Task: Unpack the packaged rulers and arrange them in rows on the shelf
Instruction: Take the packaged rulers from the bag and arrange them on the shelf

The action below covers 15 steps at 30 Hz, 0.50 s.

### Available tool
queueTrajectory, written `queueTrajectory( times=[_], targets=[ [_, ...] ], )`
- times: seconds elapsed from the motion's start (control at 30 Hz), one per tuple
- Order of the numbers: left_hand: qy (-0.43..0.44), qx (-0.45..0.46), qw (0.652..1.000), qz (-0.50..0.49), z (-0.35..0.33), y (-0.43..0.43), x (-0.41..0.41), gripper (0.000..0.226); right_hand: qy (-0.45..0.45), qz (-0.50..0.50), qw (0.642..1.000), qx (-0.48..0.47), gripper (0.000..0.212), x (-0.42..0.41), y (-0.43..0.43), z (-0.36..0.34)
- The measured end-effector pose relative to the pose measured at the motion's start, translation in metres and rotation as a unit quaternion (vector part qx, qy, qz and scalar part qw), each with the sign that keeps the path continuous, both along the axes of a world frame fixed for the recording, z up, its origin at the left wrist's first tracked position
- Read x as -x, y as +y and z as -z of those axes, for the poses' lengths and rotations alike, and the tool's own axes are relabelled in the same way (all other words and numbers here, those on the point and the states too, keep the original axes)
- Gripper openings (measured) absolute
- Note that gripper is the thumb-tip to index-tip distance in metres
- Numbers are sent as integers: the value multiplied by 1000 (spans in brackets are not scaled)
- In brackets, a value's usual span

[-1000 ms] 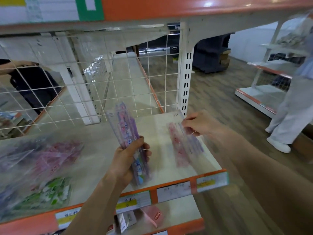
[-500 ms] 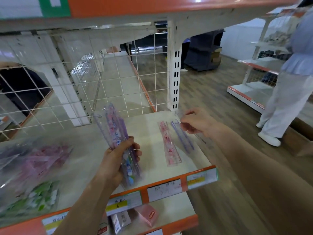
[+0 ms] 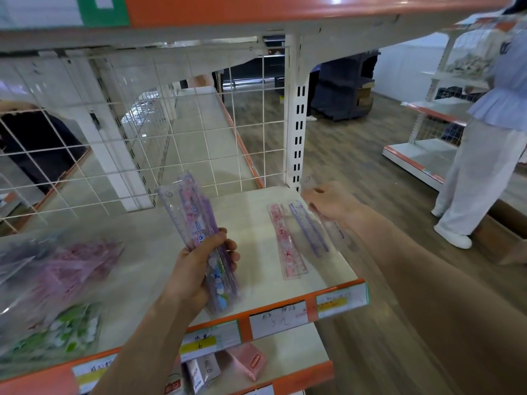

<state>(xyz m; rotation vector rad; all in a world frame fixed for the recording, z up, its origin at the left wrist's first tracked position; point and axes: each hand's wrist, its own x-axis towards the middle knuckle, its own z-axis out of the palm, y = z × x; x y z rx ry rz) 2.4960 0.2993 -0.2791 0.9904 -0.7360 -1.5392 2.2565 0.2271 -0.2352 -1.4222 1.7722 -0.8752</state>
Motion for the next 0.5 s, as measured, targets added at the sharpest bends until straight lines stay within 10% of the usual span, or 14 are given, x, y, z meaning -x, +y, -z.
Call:
queueTrajectory(
  times=[0.5],
  targets=[
    [2, 3, 1000, -1, -1, 2, 0, 3, 274, -13, 962, 14, 36, -13, 4, 12]
  ],
)
